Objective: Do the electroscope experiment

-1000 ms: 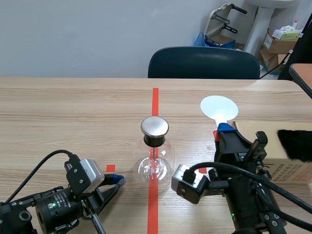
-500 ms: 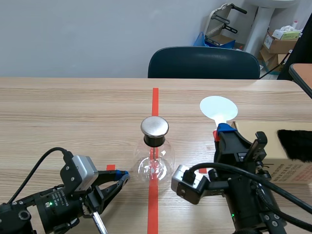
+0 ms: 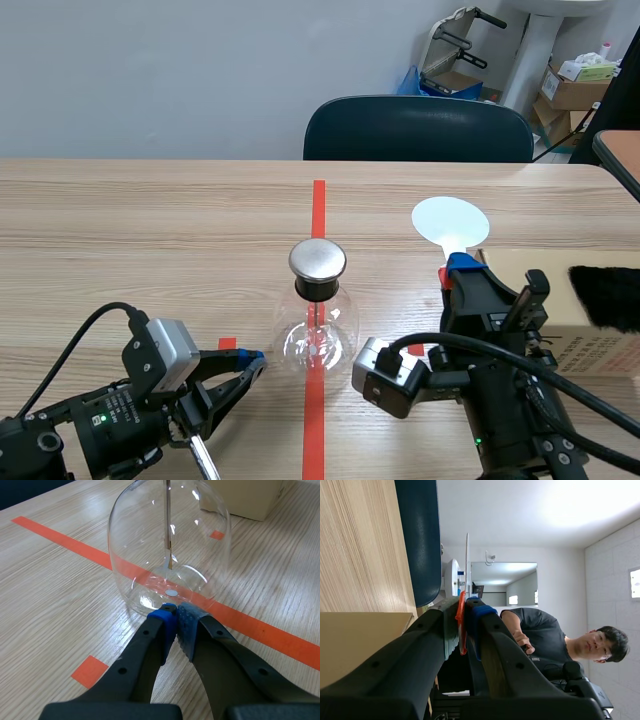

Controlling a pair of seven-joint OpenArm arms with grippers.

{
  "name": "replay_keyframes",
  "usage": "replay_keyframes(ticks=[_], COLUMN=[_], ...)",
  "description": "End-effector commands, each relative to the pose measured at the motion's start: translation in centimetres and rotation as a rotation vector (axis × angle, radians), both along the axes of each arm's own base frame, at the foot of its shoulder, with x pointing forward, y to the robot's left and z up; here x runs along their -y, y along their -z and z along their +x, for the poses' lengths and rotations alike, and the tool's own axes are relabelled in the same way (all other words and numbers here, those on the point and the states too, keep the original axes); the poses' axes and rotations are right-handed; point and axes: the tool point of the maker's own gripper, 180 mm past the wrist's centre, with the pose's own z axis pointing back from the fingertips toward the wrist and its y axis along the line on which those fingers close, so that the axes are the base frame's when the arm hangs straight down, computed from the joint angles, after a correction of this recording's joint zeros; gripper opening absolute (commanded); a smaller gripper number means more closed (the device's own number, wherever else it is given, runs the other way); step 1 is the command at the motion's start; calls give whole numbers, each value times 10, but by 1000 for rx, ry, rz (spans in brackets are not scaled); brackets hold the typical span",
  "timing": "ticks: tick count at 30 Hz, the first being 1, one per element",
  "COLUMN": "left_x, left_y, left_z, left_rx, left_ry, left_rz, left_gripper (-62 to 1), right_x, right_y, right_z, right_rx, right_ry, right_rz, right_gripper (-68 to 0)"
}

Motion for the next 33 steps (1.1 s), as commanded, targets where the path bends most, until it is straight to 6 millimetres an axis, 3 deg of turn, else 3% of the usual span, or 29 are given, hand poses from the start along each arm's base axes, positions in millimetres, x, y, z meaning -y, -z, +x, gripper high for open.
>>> replay_keyframes(ticks=[1, 33], left_x=[2, 2], left_y=[-8, -8], left_z=[3, 3], left_rx=[18, 19], left_ry=[-1, -2], left_rz=[-26, -25], left_gripper=[-578, -578], right_x=[4, 2], right_y=[-22, -22], right_z=[5, 4], right_rx=[91, 91], right_ry=[5, -8], right_rz=[16, 14], right_gripper=[-660, -660])
